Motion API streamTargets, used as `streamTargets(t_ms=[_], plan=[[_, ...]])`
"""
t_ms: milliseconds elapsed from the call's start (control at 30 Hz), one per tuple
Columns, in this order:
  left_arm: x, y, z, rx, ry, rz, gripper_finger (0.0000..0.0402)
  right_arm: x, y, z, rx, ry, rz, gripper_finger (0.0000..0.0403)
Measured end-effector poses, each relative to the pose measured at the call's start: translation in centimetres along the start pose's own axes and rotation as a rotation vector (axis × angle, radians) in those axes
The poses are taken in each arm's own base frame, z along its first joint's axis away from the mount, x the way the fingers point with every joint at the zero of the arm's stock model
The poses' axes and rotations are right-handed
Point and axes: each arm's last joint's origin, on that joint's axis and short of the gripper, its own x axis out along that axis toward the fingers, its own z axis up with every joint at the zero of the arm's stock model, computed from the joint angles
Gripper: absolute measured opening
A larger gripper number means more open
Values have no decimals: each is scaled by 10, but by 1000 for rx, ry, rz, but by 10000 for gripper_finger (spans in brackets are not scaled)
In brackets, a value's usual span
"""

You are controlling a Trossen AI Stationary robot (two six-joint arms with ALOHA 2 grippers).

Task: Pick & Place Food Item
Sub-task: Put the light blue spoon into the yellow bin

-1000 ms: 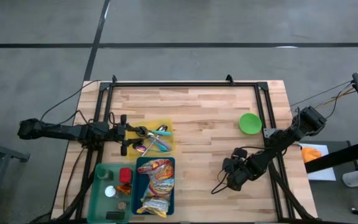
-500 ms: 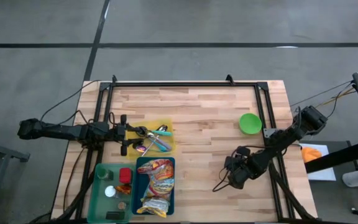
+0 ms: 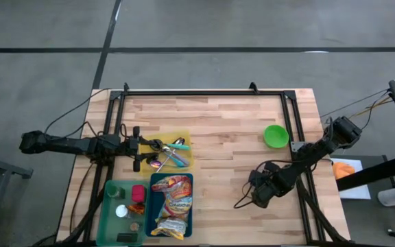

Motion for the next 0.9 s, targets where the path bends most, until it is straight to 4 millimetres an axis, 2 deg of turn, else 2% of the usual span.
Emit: streamTargets(t_ms=[233,633,900], plan=[[0,0,0,0,0,0,189,0,0,0,-26,0,1,163],[0,0,0,0,0,0,189,0,1,0,-124,3,12,21],[0,0,0,0,0,0,189,0,1,0,-123,-3,16,21]])
